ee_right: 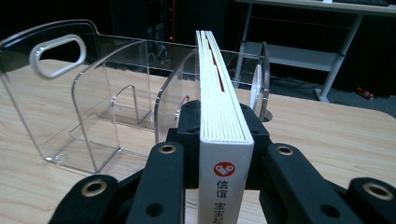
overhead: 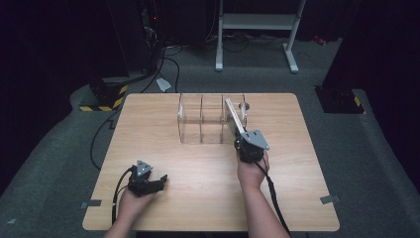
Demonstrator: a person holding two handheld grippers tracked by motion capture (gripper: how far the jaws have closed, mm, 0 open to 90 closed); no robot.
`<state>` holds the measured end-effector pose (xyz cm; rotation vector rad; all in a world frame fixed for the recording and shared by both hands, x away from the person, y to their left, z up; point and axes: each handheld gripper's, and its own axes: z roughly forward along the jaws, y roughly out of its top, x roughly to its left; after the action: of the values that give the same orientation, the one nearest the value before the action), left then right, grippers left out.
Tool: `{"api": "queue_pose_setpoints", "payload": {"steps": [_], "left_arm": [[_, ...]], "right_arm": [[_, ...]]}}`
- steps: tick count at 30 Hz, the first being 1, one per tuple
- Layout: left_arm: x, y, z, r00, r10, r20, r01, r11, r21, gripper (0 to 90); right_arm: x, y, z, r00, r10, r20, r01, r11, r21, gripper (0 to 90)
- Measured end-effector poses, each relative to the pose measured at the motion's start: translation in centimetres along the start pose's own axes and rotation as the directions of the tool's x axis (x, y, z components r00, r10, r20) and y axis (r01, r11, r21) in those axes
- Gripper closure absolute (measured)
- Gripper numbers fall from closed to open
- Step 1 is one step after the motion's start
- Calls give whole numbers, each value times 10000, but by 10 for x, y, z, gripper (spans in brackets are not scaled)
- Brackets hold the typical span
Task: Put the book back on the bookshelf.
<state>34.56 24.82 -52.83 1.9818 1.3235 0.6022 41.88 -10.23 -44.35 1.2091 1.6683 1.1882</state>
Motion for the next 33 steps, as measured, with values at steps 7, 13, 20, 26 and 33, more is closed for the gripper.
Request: {"api": "queue_pose_setpoints", "payload": {"steps": [7, 13, 20, 26, 33], "left_arm": [[0, 0, 0, 10000, -5, 3, 5, 10000, 4, 236], [0, 0, 0, 10000, -24, 4, 24, 10000, 1, 236], [0, 0, 0, 10000, -51, -12, 51, 10000, -8, 236], [0, -1, -1, 10000, -54, -11, 54, 10000, -4, 236], [0, -1, -1, 10000, -61, -16, 61, 10000, -5, 236]], "right_arm": [[1, -3, 13, 9997, 70, 220, -74, 9998, 179, 756], [4, -2, 21, 9993, 113, 366, -118, 9998, 141, 756], [4, -2, 28, 9990, 220, 399, -226, 9997, 138, 756], [3, -4, 31, 9982, 227, 547, -236, 9996, 162, 756], [3, -5, 33, 9977, 170, 653, -179, 9998, 131, 755]]}}
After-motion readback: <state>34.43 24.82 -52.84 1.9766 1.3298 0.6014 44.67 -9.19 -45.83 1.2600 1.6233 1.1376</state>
